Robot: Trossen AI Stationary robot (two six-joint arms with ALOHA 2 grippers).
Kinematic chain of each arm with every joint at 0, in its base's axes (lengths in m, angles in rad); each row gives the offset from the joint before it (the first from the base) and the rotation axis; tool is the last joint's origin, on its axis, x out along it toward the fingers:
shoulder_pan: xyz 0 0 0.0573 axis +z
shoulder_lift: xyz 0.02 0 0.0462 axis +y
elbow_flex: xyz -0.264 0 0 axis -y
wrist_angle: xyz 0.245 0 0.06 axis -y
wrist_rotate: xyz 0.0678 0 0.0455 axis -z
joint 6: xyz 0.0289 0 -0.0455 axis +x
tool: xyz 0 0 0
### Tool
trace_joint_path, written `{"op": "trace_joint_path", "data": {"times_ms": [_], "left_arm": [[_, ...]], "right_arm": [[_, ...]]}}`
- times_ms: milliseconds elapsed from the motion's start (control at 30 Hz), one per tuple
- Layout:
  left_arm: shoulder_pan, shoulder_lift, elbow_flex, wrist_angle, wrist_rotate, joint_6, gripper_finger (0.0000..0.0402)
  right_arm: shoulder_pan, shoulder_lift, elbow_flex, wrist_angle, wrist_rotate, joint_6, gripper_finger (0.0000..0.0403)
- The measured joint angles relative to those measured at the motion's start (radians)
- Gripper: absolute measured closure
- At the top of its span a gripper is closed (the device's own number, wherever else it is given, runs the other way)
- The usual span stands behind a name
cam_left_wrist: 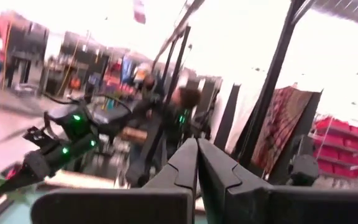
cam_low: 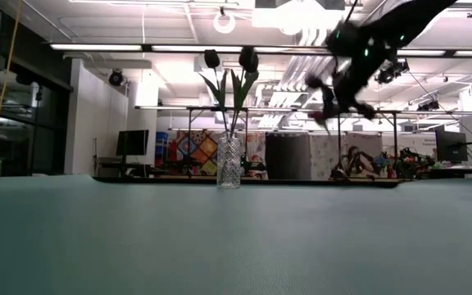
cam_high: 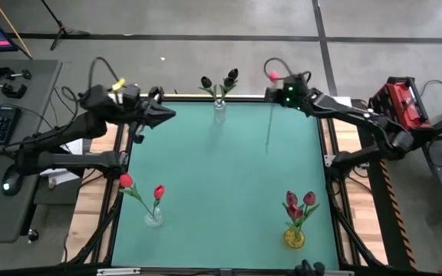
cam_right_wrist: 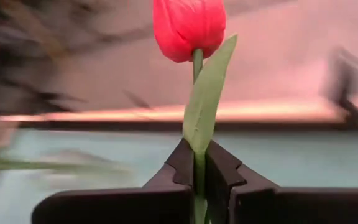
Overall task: Sort flowers into vase by color
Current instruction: Put the red tulip into the bottom transparent vase
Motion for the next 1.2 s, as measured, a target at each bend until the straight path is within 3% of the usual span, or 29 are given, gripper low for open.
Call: {"op": "trace_joint_path", "data": {"times_ms": [167,300,567,733,900,1067,1200], "left_arm": [[0.000,-0.052,0.000,0.083,0.000,-0.015,0.0402],[0.000,-0.085,0.000,0.114,-0.001,-0.015,0.0402],[0.000,-0.096,0.000,0.061,0.017,-0.014,0.0402],[0.000,-0.071,0.000,0.013,0.022,-0.011,0.0402],[-0.014,-0.053,-0.001,0.060,0.041,-0.057,0.0401],[-0.068,-0.054,-0.001,0.208,0.054,-0.096,0.0402],[-0.113,-0.055,-0.001,0.257,0.001,-0.162,0.0402]], "right_arm": [[0.120,-0.082,0.002,0.295,-0.130,-0.102,0.0401],[0.270,-0.085,0.002,0.564,-0.174,-0.152,0.0402],[0.585,0.021,0.003,0.993,-0.166,-0.184,0.0402],[0.717,0.156,0.008,1.223,-0.121,-0.180,0.0403],[0.785,0.322,0.107,1.290,-0.136,-0.229,0.0402],[0.813,0.502,0.298,1.292,-0.264,-0.308,0.0403],[0.823,0.633,0.466,1.292,-0.360,-0.407,0.0403]]}}
